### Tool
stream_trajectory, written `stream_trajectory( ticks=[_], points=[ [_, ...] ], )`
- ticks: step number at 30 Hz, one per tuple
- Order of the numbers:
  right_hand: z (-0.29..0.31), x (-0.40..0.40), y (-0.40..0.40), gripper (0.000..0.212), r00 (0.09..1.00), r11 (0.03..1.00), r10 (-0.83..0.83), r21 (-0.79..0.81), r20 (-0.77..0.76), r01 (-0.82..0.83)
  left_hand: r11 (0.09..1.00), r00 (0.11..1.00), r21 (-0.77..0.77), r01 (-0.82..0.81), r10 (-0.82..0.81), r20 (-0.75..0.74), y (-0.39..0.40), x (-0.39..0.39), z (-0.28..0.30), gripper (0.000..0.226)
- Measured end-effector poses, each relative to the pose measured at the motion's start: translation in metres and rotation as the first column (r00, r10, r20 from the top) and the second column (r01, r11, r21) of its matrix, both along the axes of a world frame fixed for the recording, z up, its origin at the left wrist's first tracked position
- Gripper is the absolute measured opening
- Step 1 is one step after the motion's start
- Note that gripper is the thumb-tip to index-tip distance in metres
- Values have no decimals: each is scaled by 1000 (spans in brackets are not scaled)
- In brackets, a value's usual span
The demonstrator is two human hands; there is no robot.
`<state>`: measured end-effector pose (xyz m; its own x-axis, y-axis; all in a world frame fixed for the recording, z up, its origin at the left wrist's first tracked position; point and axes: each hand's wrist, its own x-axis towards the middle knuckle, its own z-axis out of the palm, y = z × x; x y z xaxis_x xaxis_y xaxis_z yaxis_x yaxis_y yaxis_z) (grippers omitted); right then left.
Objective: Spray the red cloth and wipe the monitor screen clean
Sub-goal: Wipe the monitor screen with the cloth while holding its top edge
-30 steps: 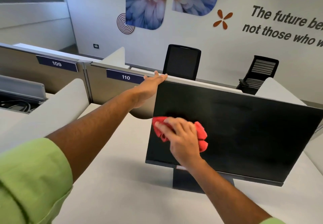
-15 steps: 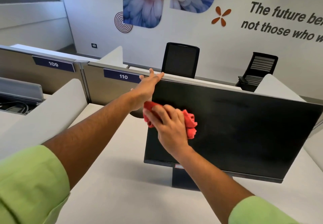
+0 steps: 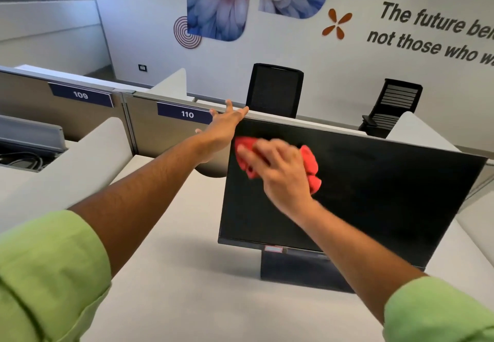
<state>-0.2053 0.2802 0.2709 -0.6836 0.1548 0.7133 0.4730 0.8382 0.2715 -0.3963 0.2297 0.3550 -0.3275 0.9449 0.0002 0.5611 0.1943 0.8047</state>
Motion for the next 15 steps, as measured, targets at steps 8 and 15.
stream_trajectory(
  ticks=[8,15],
  points=[
    [-50,-8,-27,54,996,1000,18,4,92,-18,1000,1000,-10,-11,11,2,-2,1,3,53],
    [-142,34,-67,73,894,993,111,-74,434,-88,998,950,-66,8,-28,-312,-7,-2,2,55]
  ],
)
